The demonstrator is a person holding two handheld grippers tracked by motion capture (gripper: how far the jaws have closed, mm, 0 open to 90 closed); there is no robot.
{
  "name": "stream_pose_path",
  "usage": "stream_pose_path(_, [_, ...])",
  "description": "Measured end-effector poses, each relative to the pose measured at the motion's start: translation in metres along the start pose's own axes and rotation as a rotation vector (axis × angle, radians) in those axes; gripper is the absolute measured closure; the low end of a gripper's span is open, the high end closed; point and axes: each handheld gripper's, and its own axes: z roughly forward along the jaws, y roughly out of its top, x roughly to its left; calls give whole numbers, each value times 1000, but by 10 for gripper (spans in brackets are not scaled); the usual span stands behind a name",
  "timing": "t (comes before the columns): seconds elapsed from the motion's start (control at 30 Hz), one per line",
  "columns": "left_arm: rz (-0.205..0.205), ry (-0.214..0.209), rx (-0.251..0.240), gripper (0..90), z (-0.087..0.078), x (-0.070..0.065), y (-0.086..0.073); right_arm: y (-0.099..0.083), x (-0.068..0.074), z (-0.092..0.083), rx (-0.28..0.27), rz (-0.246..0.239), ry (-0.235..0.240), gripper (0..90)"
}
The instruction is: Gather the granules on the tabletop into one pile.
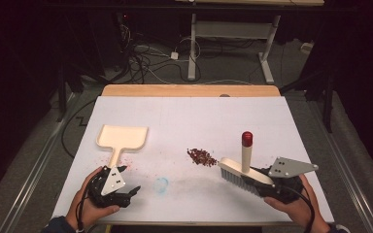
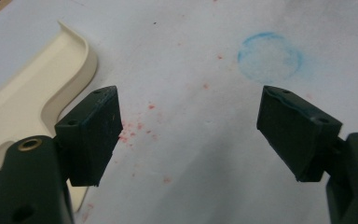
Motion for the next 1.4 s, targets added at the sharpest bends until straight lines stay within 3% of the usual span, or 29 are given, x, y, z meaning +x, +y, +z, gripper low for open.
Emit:
stream_pose_path(0.2, [6,1,7,216,0,0,0,-11,-4,-20,47,19,34,675])
stream_pose_path(0.27, [4,-3,6,215,1,-1,1,-16,-11,-22,65,56,70,675])
stream_pose_path(0.37, [5,-9,11,215,3,-1,1,-20,-21,-18,126,120,59,675])
stream_pose_path(0.47, [9,-11,16,216,4,-1,1,-25,-35,-12,143,175,77,673])
stream_pose_path(0.6, [12,-16,21,215,5,-1,1,-28,-55,-5,183,187,58,657])
stream_pose_path(0.73, [20,-14,22,215,6,-1,1,-28,-76,-2,205,189,70,613])
stream_pose_path(0.97, [31,-28,41,215,10,-3,2,-30,-111,12,280,155,46,502])
stream_pose_path(1.17, [29,-45,52,215,12,-4,2,-30,-138,23,258,207,89,433])
stream_pose_path(1.23, [29,-45,53,215,13,-4,2,-32,-147,28,246,242,78,396])
stream_pose_path(1.27, [30,-47,53,215,13,-4,2,-33,-151,29,239,261,60,433])
stream_pose_path(1.4, [31,-47,51,215,12,-4,2,-36,-165,33,247,304,-69,474])
